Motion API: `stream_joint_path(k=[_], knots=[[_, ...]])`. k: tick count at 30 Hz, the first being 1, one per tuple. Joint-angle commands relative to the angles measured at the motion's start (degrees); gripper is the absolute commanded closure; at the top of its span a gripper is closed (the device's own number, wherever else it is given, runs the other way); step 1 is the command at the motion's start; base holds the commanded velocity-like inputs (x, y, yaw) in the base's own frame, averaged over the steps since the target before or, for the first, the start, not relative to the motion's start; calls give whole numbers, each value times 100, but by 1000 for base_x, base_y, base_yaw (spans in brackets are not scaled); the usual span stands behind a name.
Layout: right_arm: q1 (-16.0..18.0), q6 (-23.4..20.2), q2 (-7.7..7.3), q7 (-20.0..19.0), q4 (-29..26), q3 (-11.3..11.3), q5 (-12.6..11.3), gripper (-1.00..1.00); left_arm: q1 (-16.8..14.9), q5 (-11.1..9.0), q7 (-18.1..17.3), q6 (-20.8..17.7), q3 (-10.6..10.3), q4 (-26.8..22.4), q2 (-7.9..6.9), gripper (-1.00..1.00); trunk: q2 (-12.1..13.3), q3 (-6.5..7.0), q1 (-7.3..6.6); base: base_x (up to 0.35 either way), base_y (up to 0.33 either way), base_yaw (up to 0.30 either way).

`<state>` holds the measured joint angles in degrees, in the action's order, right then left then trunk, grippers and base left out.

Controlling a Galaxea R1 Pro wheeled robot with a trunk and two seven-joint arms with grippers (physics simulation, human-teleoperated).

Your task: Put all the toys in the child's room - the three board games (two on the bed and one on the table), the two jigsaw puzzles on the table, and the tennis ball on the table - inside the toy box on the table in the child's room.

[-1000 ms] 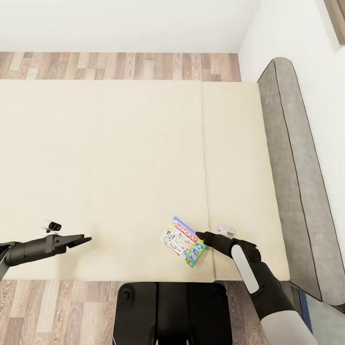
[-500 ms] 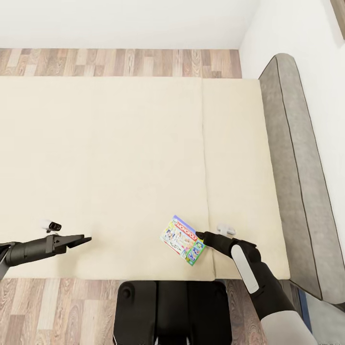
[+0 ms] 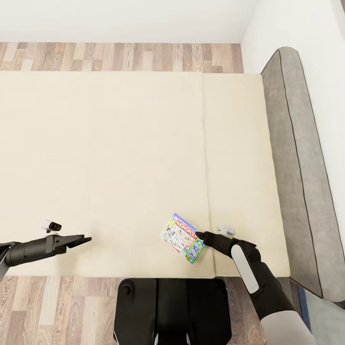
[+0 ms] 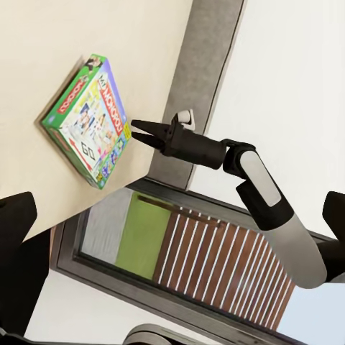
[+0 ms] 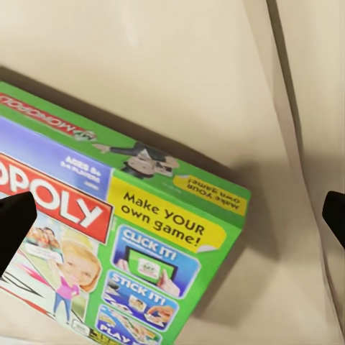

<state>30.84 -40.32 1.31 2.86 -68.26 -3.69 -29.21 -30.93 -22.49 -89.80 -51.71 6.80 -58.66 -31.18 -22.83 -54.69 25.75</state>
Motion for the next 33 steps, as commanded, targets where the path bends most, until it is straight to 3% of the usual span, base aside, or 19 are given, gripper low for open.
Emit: stream_joint_path(k=[1, 33], knots=[[1, -22, 1, 30, -6, -1, -36, -100, -3, -1, -20, -62, -3, 0, -2, -100, -9, -8, 3, 0, 0, 0], [-5, -19, 7, 30, -59, 9, -34, -100, -1, -1, -20, -50, -1, 4, -2, -100, -9, -33, 3, 0, 0, 0]])
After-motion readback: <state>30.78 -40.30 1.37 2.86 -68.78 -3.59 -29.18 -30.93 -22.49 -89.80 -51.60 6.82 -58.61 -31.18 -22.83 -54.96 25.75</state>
